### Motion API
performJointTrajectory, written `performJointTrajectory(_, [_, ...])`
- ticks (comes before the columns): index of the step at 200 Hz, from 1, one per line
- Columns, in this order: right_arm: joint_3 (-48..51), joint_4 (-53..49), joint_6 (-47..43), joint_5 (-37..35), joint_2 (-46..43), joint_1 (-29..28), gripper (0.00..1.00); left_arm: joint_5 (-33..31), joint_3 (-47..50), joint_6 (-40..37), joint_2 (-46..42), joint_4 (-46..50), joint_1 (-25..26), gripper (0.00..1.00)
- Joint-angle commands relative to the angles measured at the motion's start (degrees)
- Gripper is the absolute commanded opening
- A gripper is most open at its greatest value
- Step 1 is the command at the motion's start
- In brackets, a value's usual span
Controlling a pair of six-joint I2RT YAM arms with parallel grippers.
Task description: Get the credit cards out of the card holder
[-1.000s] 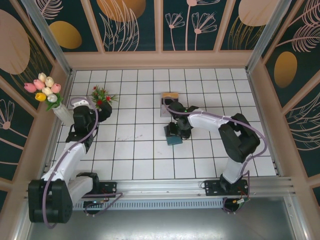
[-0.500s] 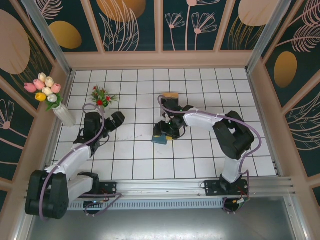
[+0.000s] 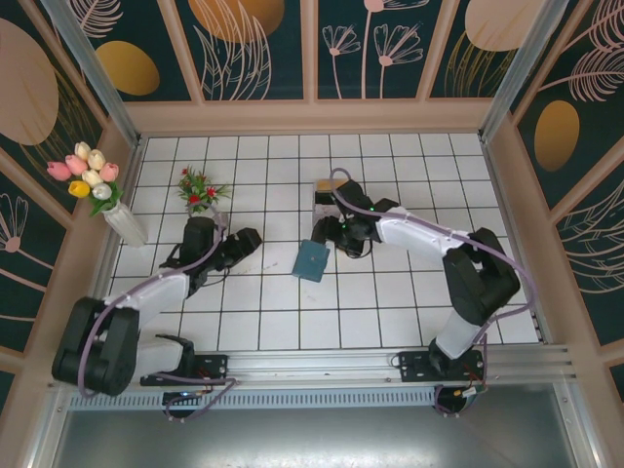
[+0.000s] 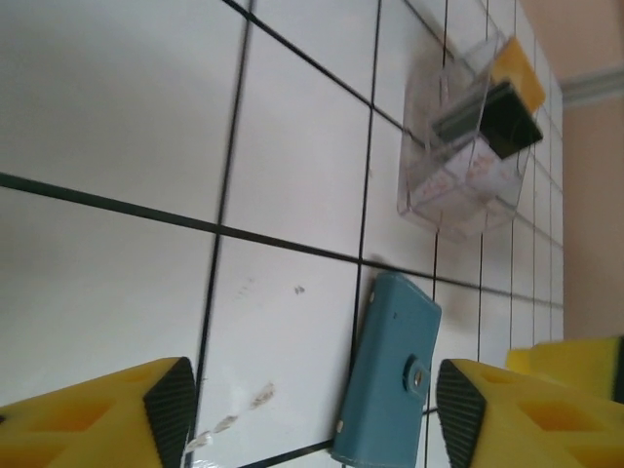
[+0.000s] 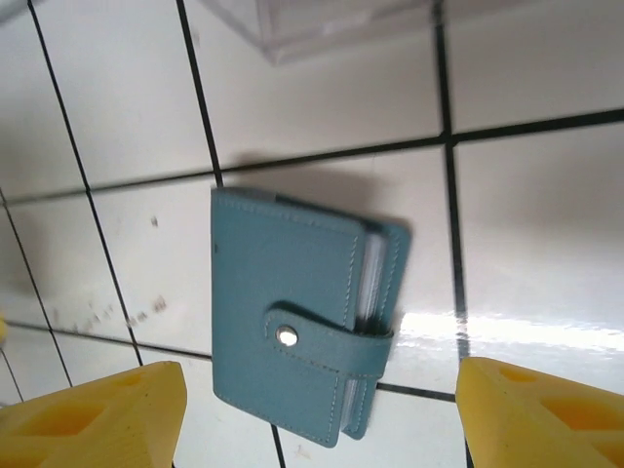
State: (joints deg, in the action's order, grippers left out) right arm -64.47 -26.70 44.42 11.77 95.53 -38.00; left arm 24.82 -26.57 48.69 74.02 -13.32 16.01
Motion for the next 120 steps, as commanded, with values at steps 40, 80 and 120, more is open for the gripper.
performJointTrajectory(40, [2.60, 3.50, 4.97, -1.43, -1.04, -0.12, 0.74, 7.03, -11.05, -10.66, 13.22, 4.74, 8.14, 0.55])
performJointTrajectory(80, [7.79, 11.70, 7.39, 0.13, -1.64, -0.48, 0.70, 6.92, -16.85, -13.57, 21.80, 6.90, 11.79, 0.49])
performJointTrajectory(120, [6.81, 14.50, 5.26, 2.73, 0.81, -2.09, 0.64, 10.12, -20.28, -15.77, 25.61, 8.32, 12.63, 0.46])
